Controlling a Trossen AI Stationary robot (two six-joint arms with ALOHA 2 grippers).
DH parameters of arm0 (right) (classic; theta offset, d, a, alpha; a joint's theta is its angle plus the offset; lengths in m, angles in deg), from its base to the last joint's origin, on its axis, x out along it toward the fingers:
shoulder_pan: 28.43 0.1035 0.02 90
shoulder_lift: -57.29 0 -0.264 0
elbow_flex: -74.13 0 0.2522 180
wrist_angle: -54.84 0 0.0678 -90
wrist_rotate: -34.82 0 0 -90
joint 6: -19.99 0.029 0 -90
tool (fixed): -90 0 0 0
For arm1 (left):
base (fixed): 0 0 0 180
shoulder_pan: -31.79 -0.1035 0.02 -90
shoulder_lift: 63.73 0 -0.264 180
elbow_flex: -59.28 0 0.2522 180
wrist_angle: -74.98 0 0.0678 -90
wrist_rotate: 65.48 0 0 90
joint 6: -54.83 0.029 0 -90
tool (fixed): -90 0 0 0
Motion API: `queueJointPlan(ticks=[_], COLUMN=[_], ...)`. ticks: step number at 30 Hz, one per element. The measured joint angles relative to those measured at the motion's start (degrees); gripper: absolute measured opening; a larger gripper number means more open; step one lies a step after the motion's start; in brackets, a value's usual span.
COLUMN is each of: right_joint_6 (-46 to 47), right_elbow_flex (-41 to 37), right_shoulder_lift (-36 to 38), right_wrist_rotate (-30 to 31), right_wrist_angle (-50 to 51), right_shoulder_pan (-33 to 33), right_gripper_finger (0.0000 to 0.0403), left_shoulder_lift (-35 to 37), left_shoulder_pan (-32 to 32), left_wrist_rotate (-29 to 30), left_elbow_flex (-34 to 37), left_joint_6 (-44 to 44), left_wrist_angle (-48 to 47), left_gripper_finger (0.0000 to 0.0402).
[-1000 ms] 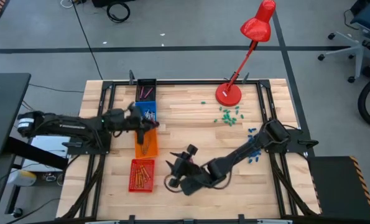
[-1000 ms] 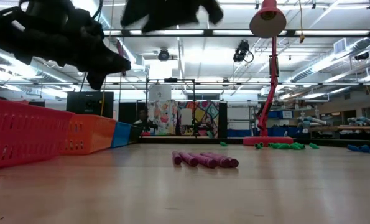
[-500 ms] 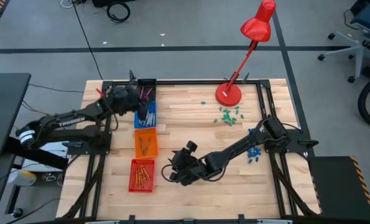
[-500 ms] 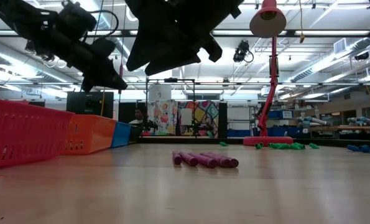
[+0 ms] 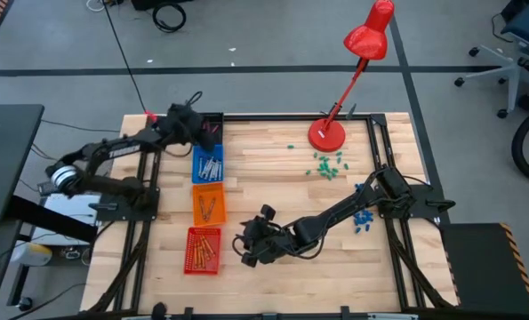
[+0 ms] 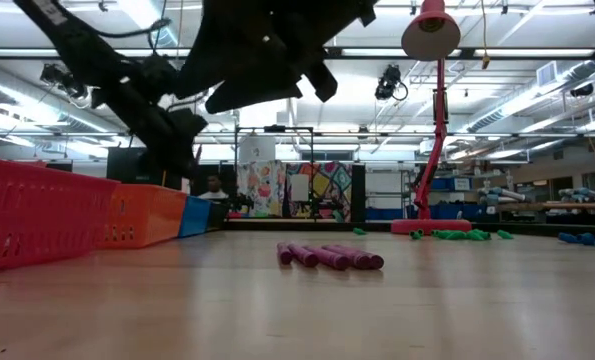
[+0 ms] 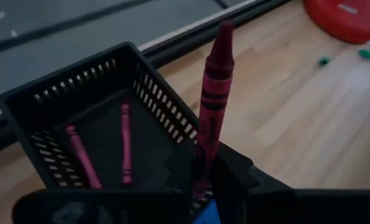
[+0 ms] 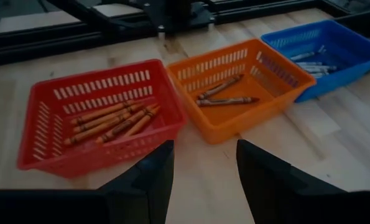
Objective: Sort crayons
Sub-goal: Put the pink crayon into the black bin
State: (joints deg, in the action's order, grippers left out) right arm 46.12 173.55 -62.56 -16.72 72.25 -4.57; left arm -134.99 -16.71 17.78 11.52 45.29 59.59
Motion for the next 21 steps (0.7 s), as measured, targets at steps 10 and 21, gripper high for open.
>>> queueJointPlan(ticks=[10,21], right_joint_6=[-0.8,-1.3], right_elbow_flex=[0.0,0.0], right_shoulder_lift=[0.0,0.0], right_wrist_rotate=[-2.8,-3.2], right_wrist_angle=[-1.5,-1.4], right_shoulder_pan=[0.2,0.2], right_gripper_finger=[0.0178,0.0178], left_shoulder_lift=[-10.5,-11.3], left_shoulder_pan=[-4.1,-5.4], left_wrist_rotate=[-0.6,-0.6], left_elbow_flex=[-5.0,-5.0], left_joint_6=[1.8,1.9], left_wrist_angle=[-8.6,-9.2], left_gripper_finger=[0.0053,0.0053])
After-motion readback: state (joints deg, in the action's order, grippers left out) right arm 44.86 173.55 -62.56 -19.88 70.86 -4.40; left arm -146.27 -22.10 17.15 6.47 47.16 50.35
